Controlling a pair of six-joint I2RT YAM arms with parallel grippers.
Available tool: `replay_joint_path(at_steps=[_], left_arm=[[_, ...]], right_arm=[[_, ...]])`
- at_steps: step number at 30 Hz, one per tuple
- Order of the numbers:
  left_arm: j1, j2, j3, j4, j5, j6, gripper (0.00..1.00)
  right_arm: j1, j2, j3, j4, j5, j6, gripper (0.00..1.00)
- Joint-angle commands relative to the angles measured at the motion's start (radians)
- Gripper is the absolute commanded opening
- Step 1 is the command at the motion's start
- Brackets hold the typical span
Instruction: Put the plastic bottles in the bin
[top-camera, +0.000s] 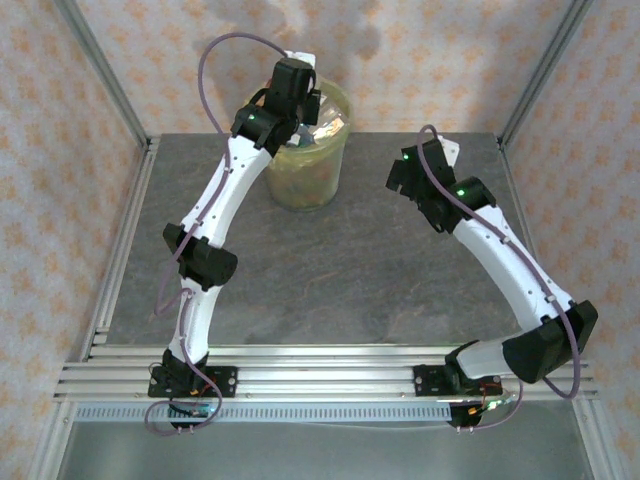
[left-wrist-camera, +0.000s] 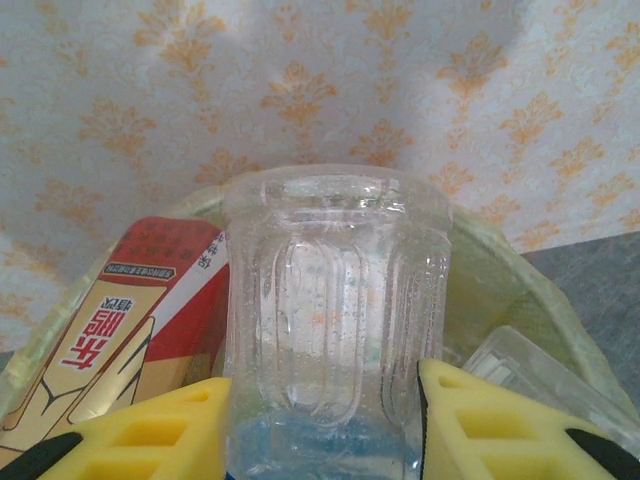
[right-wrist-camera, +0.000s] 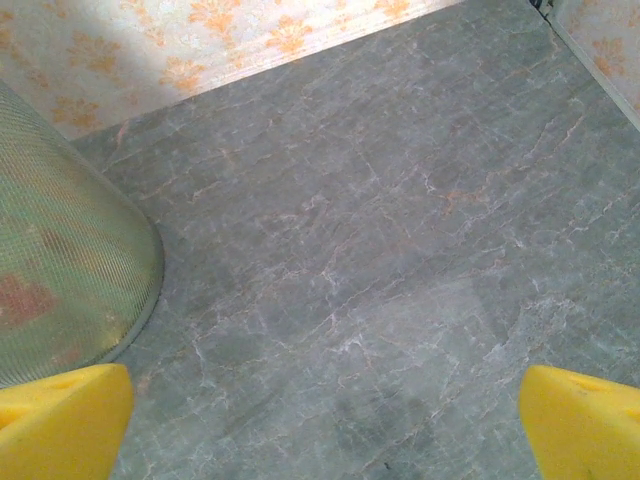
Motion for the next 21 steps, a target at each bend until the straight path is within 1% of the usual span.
replay_joint_path(at_steps=[1, 4, 10, 11, 15, 16, 18, 21], left_arm=[[0.017, 0.030, 0.040, 0.081, 0.029, 0.021, 0.42], [0.031, 0.062, 0.065, 0.120, 0.086, 0.024, 0.42], [0.072, 0.130, 0.109, 0.138, 0.139, -0.010, 0.44], [0.078, 0.139, 0.109, 0.141, 0.150, -0.019, 0.47], [0.097, 0.156, 0.112, 0.145, 0.180, -0.059, 0.68], [0.099, 0.158, 0.111, 0.147, 0.185, -0.064, 0.69], [0.101, 0.160, 0.111, 0.150, 0.190, -0.071, 0.68], [0.101, 0.160, 0.111, 0.148, 0.202, -0.081, 0.56]], right_arm=[[-0.001, 0.004, 0.040, -0.011, 0.000, -0.013, 0.99], [-0.002, 0.006, 0.044, -0.013, -0.021, -0.010, 0.99], [-0.001, 0.022, 0.057, -0.026, -0.037, -0.011, 0.99], [-0.002, 0.022, 0.059, -0.026, -0.037, -0.011, 0.99], [-0.001, 0.033, 0.065, -0.024, -0.043, -0.013, 0.99], [-0.002, 0.035, 0.065, -0.022, -0.046, -0.012, 0.99], [-0.002, 0.041, 0.065, -0.019, -0.050, -0.011, 0.99], [0.001, 0.049, 0.064, -0.018, -0.057, -0.008, 0.99]])
